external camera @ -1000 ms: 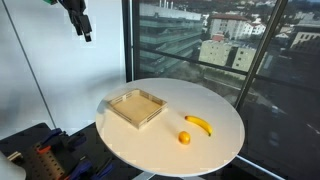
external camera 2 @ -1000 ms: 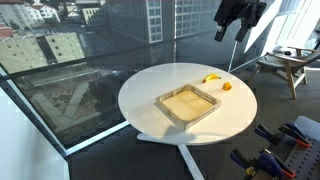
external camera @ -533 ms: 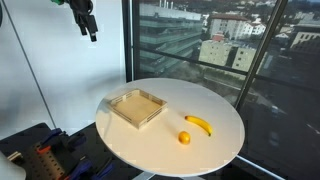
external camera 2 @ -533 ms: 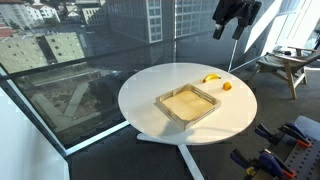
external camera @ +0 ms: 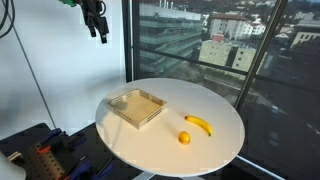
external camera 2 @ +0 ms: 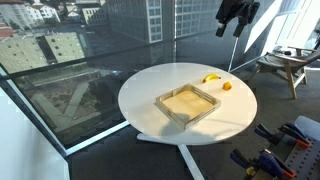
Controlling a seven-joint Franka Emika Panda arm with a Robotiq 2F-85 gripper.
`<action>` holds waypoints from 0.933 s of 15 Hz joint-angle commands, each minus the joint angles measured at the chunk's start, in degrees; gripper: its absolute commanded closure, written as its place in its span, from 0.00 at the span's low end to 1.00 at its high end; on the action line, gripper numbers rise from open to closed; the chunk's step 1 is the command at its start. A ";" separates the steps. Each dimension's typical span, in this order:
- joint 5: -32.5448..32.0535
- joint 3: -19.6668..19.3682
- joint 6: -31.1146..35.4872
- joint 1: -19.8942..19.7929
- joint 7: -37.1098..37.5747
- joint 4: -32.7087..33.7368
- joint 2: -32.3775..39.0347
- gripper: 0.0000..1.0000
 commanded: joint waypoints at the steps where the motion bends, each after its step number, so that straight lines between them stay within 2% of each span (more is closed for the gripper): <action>1: -1.88 -1.35 1.02 -1.06 -2.39 2.10 2.64 0.00; 14: -3.47 -5.68 6.43 -3.79 -6.06 6.61 10.86 0.00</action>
